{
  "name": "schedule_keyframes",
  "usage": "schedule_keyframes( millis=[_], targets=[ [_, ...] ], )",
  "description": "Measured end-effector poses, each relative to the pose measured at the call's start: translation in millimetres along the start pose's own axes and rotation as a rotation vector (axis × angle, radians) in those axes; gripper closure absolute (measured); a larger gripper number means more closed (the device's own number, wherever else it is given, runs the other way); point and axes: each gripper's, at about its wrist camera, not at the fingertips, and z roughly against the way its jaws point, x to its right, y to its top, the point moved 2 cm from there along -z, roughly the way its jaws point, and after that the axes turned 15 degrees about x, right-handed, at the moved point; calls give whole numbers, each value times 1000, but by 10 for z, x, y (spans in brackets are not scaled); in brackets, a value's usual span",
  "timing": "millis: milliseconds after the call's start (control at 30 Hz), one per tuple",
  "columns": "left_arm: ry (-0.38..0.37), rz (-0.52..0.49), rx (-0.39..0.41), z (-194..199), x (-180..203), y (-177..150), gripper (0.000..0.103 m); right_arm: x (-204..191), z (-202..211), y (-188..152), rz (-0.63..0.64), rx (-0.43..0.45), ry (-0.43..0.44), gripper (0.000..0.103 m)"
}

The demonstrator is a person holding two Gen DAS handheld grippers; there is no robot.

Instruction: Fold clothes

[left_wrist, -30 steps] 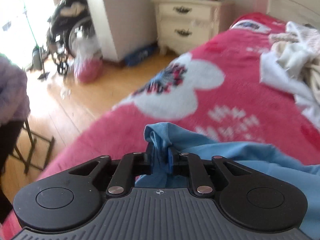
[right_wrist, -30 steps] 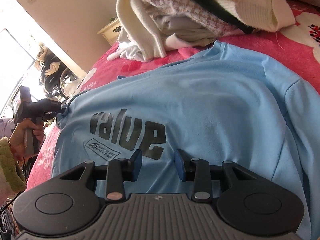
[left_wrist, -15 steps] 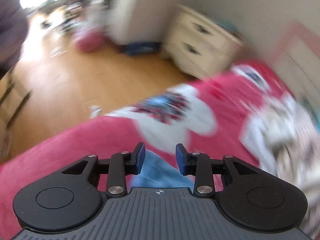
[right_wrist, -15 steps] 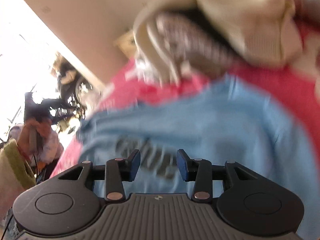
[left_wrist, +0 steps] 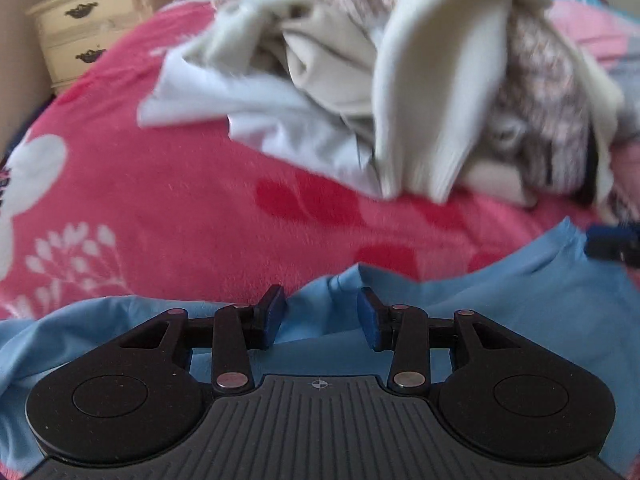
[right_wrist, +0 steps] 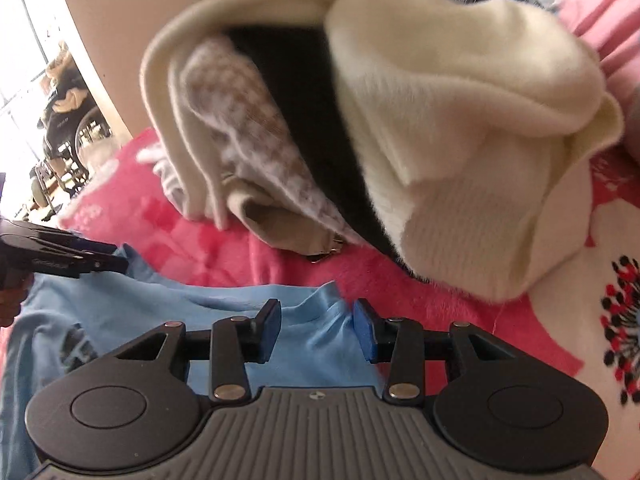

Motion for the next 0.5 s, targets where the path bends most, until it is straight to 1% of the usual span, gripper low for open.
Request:
schedule_keyframes(
  millis=[33, 133, 167, 200, 233, 267, 300, 333, 367, 433, 500],
  targets=[
    [-9, -15, 0, -23, 0, -18, 63, 15, -40, -7, -3, -12, 10, 60],
    [-41, -65, 6, -32, -4, -21, 64, 30, -85, -24, 20, -28, 18, 68],
    [-45, -91, 9, -28, 23, -30, 64, 31, -87, -29, 33, -30, 17, 79],
    [-47, -130, 13, -26, 58, -37, 66, 31, -68, -35, 39, -27, 12, 87],
    [-49, -169, 18, -23, 94, -45, 68, 30, -48, -39, 45, -23, 7, 97],
    [-47, -206, 25, -10, 133, -63, 73, 27, -13, -35, 42, -9, 3, 98],
    [-45, -244, 32, 3, 172, -81, 81, 23, 22, -31, 38, 5, -1, 98],
    [-44, -276, 39, 15, 209, -95, 87, 14, 72, -26, 47, 28, -11, 98],
    [-46, -287, 49, 22, 235, -93, 97, 0, 118, -9, 64, 56, -25, 99],
    [-39, -304, 91, 58, 261, -57, 99, -26, 211, 24, 98, 112, -53, 99],
    [-16, -301, 148, 74, 211, 37, 100, -32, 238, 62, 113, 137, -61, 99]
  ],
)
